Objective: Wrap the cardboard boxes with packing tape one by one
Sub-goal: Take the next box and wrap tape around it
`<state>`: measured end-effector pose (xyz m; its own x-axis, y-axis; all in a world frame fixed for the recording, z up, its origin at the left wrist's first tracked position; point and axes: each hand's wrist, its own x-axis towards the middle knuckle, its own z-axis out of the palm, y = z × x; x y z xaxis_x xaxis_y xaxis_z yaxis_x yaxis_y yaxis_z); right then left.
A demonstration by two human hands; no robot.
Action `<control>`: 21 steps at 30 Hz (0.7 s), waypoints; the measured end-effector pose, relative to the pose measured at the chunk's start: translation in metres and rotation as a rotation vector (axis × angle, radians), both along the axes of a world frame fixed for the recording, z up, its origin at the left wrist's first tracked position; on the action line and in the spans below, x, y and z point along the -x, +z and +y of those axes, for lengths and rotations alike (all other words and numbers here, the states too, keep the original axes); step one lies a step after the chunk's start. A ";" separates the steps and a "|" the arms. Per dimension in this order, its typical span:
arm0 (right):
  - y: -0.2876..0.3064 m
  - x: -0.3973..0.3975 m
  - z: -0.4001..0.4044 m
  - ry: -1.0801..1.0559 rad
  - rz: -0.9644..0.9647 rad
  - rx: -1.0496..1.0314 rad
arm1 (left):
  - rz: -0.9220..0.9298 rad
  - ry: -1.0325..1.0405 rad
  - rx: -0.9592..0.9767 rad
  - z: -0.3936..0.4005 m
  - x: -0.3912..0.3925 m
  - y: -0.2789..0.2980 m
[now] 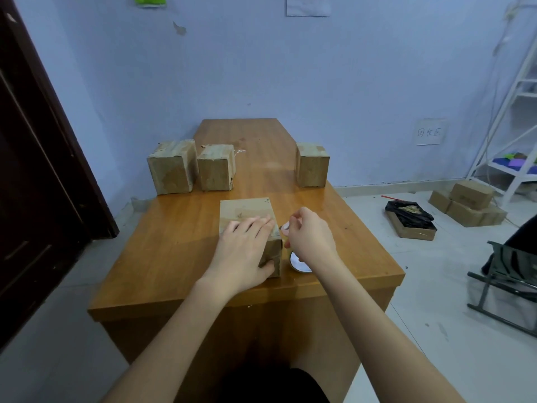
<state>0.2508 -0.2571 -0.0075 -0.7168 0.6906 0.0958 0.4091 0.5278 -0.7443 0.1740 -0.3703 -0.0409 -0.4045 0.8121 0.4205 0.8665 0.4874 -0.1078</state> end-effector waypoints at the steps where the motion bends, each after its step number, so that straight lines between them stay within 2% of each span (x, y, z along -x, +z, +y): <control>1: 0.000 0.001 0.000 0.004 -0.010 0.003 | 0.001 0.002 -0.002 0.000 0.000 0.000; 21: -0.001 -0.013 0.009 0.118 -0.039 -0.011 | -0.015 0.039 0.012 0.003 -0.001 0.001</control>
